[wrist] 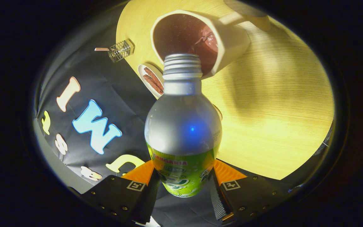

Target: Take the bottle from table, then pour the juice into the cup, finally place the bottle on the coaster

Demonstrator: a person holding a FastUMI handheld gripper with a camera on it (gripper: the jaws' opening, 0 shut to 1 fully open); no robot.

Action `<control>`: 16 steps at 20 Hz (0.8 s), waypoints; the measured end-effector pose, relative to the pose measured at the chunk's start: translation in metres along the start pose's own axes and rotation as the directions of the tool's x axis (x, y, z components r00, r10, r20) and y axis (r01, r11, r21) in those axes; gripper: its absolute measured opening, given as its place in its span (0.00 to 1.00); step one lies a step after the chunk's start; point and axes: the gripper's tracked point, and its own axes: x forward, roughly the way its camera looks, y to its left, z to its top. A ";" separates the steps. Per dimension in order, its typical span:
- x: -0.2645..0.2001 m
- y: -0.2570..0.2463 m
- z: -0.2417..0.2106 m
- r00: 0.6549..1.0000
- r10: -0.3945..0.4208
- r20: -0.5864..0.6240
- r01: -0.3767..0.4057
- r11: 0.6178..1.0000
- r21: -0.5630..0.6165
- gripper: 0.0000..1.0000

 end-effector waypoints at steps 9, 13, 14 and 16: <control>0.002 -0.002 -0.001 1.000 -0.028 -0.001 0.028 0.999 0.020 0.73; 0.002 -0.003 0.000 1.000 -0.030 0.004 0.030 0.999 0.016 0.73; 0.002 -0.003 0.002 0.999 -0.032 0.012 0.031 0.999 0.014 0.73; 0.003 -0.004 0.004 0.999 -0.033 0.025 0.032 0.999 0.008 0.73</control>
